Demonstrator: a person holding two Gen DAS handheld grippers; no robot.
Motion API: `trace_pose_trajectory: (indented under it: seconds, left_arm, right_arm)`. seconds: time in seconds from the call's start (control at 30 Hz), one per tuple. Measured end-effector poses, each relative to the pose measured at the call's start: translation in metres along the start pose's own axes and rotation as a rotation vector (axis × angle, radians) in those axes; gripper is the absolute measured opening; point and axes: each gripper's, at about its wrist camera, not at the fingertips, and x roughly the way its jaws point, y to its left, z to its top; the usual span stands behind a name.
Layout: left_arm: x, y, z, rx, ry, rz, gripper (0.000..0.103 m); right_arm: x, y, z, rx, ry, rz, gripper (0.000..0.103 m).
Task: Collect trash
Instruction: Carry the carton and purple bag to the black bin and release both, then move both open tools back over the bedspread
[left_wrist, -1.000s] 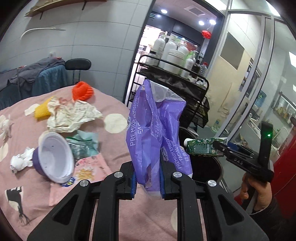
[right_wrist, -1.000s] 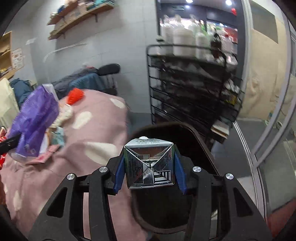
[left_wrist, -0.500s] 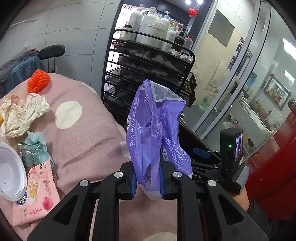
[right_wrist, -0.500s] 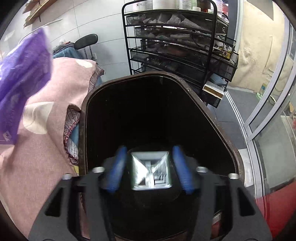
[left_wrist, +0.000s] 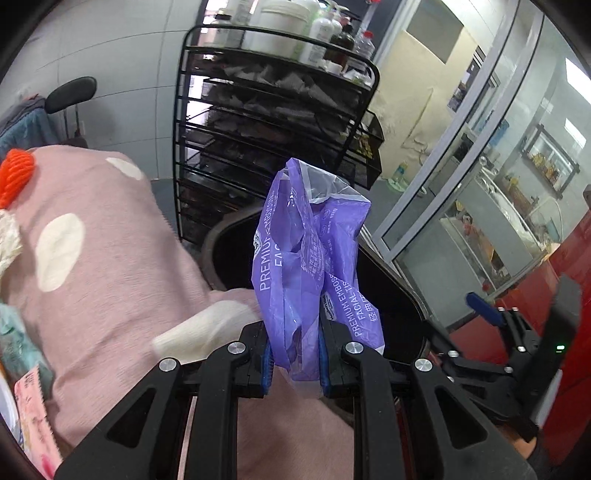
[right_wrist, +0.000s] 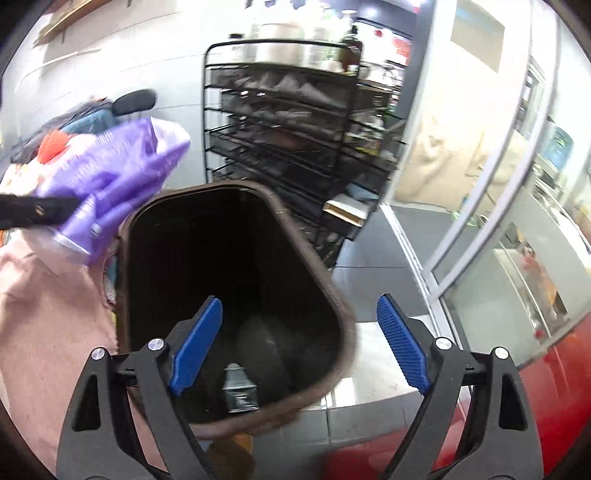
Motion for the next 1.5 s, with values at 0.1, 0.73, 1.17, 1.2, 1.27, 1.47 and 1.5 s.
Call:
trace_pose_trajectory:
  seconds: [0.1,0.73,1.17,1.2,1.27,1.47,1.5]
  left_arm:
    - [0.013,-0.01,0.004,0.022,0.032,-0.016,0.019]
    - [-0.028,-0.021,0.0,0.142,-0.103,0.072,0.096]
    - [-0.104,0.03,-0.053,0.089,-0.216,0.238,0.098]
    - [-0.108,0.035,-0.055,0.079,-0.222,0.252,0.098]
    - [-0.12,0.046,-0.064,0.049,-0.242,0.286,0.098]
    - [-0.148,0.086,-0.084,-0.066,-0.262,0.385,0.098]
    - [-0.153,0.095,-0.089,-0.093,-0.265,0.412,0.098]
  right_arm:
    - [-0.012,-0.017,0.0,0.042,-0.009,-0.02,0.088]
    - [-0.035,-0.024,0.023,0.184,-0.174,0.032,0.095]
    - [-0.041,0.053,0.032,0.104,-0.207,0.208,0.095]
    - [-0.043,0.061,0.033,0.088,-0.208,0.223,0.095]
    - [-0.045,0.075,0.036,0.062,-0.201,0.263,0.095]
    - [-0.051,0.114,0.043,0.002,-0.164,0.422,0.095]
    - [-0.052,0.12,0.044,-0.005,-0.156,0.451,0.095]
